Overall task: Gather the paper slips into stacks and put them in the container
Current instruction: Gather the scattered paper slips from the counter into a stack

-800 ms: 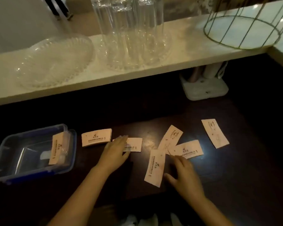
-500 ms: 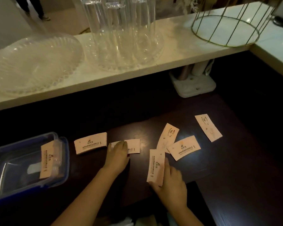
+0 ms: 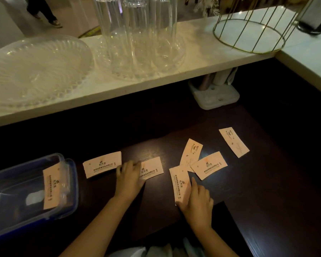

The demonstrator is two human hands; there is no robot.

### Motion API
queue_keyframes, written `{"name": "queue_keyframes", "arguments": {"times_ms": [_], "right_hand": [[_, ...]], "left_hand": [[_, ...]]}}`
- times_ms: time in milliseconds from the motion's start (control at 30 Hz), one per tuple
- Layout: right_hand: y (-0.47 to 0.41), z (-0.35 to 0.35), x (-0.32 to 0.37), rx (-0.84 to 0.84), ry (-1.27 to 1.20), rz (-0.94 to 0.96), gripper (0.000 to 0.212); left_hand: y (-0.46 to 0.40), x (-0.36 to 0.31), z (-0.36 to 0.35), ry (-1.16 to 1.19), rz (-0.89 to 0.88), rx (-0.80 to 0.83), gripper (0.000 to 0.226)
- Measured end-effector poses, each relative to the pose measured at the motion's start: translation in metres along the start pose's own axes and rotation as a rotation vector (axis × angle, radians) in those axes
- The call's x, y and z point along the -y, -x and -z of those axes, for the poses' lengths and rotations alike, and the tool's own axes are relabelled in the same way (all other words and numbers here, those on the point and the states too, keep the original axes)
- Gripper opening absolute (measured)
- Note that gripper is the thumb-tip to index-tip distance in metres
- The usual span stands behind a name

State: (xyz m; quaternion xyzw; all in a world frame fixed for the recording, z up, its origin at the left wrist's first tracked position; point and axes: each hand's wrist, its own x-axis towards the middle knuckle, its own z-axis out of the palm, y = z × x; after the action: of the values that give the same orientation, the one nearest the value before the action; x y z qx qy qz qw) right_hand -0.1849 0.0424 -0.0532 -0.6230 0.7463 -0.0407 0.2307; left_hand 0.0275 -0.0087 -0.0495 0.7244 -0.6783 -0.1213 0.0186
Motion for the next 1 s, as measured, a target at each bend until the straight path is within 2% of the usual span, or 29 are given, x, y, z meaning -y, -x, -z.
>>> {"name": "queue_keyframes", "arguments": {"times_ms": [100, 200, 400, 600, 800, 1000], "right_hand": [[-0.002, 0.007, -0.001, 0.033, -0.044, -0.03, 0.083], [-0.002, 0.014, -0.004, 0.053, -0.228, -0.023, 0.061], [-0.007, 0.025, -0.016, 0.097, -0.464, -0.023, 0.034], [-0.026, 0.045, -0.022, 0.113, -0.789, -0.136, 0.004], [-0.041, 0.074, -0.02, 0.057, -1.156, -0.244, 0.014], [-0.042, 0.091, 0.007, 0.207, -1.345, -0.21, 0.011]], "left_hand": [[0.007, -0.004, -0.001, 0.175, 0.071, 0.016, 0.065], [0.011, -0.006, 0.0, 0.432, 0.203, 0.074, 0.067], [0.012, -0.006, 0.011, 0.776, 0.368, 0.186, 0.058], [0.011, -0.013, 0.027, 1.076, 0.543, 0.113, 0.042], [0.017, -0.022, 0.038, 1.497, 0.732, 0.006, 0.024], [0.022, -0.045, 0.051, 1.793, 0.668, 0.072, 0.013]]}}
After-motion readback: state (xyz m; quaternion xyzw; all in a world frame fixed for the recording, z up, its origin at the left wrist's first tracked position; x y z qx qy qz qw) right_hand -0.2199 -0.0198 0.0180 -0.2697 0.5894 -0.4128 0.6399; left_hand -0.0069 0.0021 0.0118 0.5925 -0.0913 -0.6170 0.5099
